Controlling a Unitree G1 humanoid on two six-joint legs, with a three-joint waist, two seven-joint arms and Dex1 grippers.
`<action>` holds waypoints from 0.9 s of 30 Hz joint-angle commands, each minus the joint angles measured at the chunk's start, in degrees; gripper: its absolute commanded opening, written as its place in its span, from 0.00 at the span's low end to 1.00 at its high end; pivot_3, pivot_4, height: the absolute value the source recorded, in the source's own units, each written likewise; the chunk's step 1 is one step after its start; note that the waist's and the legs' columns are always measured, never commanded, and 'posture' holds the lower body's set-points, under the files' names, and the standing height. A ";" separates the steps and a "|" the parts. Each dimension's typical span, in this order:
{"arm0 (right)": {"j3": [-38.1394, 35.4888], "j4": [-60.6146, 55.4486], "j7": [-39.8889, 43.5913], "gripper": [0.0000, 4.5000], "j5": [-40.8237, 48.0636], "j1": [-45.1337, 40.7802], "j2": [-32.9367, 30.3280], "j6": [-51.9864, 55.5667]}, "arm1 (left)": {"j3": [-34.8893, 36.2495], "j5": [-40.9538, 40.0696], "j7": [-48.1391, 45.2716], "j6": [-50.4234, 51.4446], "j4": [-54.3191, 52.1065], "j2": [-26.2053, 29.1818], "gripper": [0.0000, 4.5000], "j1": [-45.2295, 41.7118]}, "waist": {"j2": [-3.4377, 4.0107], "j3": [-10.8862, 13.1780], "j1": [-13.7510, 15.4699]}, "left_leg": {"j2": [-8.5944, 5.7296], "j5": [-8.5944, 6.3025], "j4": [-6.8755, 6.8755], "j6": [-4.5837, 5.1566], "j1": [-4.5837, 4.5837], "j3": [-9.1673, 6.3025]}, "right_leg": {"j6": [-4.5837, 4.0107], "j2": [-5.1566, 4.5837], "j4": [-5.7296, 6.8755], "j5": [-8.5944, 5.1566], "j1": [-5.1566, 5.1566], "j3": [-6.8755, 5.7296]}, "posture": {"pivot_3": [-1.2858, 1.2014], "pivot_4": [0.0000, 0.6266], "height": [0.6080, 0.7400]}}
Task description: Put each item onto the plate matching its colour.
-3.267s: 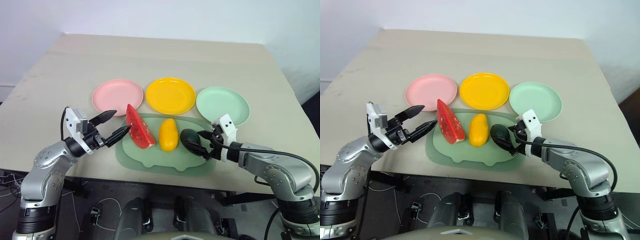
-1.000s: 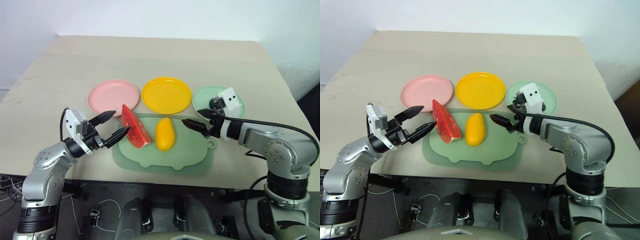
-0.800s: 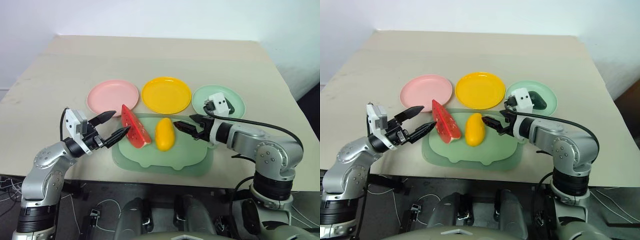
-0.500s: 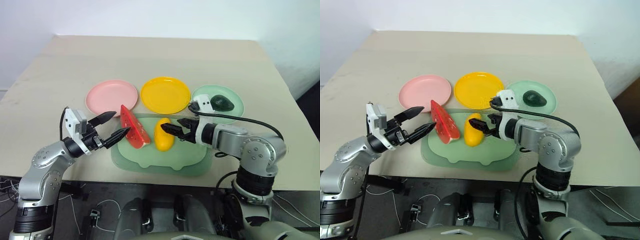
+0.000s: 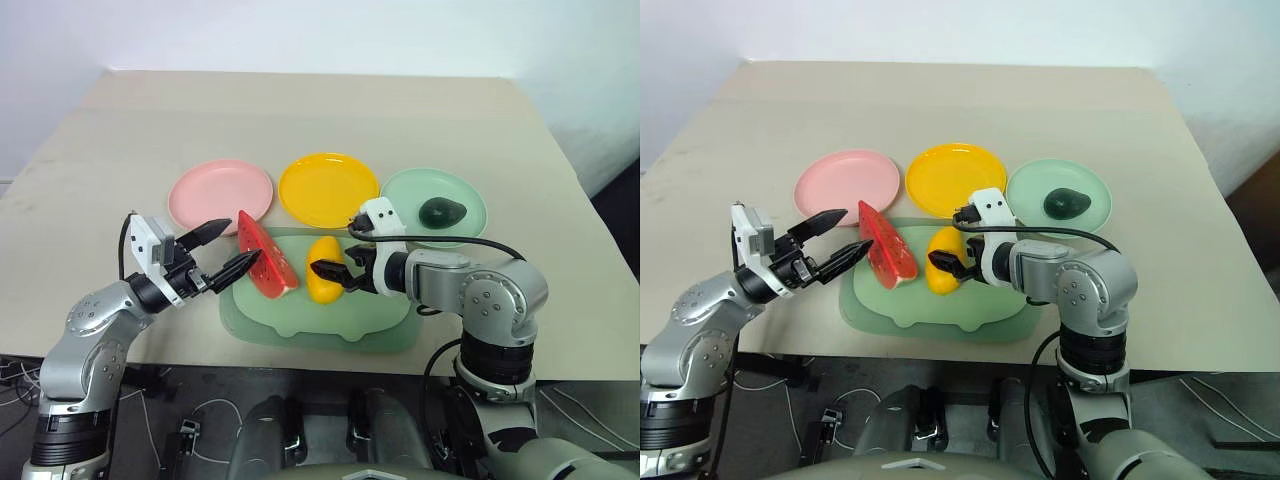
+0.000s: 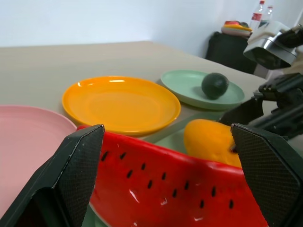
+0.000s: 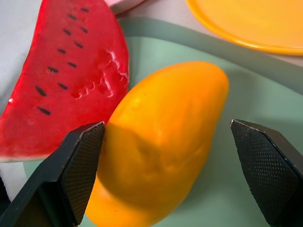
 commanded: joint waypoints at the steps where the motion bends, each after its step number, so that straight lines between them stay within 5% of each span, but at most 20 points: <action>1: 2.01 1.13 0.31 1.00 1.06 -1.35 -1.39 0.39 | 0.64 0.16 0.10 -1.35 -1.53 0.08 1.00 -0.48 | 0.00 0.00 0.04 | 0.00 0.00 0.00 0.00 0.00 0.00 | 0.00 0.00 0.00 0.00 0.00 0.00 | 0.52 0.24 0.67; 8: 4.90 5.25 0.09 1.00 1.89 -3.12 -3.08 0.39 | 0.84 0.29 0.31 -1.21 -2.03 -0.05 1.00 -0.23 | -0.01 -0.01 0.07 | -0.01 0.00 0.00 0.00 0.01 0.00 | 0.00 -0.02 -0.01 0.00 0.02 0.00 | 0.52 0.24 0.67; 12: 4.76 5.30 0.50 0.77 1.89 -3.68 -3.32 0.39 | 0.96 0.41 0.25 -1.42 -1.78 -0.02 1.00 -0.19 | -0.02 -0.02 0.14 | -0.01 0.00 0.00 0.01 0.01 0.00 | 0.00 -0.02 -0.01 0.00 0.03 0.00 | 0.52 0.24 0.67; 19: 1.17 3.60 3.41 0.76 2.23 -7.46 -8.92 0.07 | 1.54 0.43 -0.41 -2.01 -1.18 0.33 1.00 0.30 | -0.02 -0.01 0.22 | -0.02 0.00 0.00 0.01 -0.01 0.00 | 0.01 -0.03 -0.03 0.00 0.03 0.00 | 0.52 0.24 0.67; 23: -0.32 13.66 5.56 0.76 -1.66 -17.28 -14.79 -7.05 | 2.13 0.61 -1.08 -3.36 -0.42 0.09 1.00 1.43 | 0.08 0.06 -0.14 | -0.02 0.01 0.01 0.01 -0.09 0.13 | -0.01 -0.03 0.04 0.03 -0.18 0.10 | 0.52 0.24 0.67; 27: 6.24 28.42 8.50 0.76 -8.54 -24.12 -15.75 -18.88 | 1.87 0.70 -1.14 -4.27 -0.66 -0.43 1.00 2.59 | 0.02 0.02 -0.78 | 0.03 0.01 -0.09 0.01 -0.01 0.12 | 0.00 0.05 0.04 0.01 -0.16 0.08 | 0.52 0.24 0.67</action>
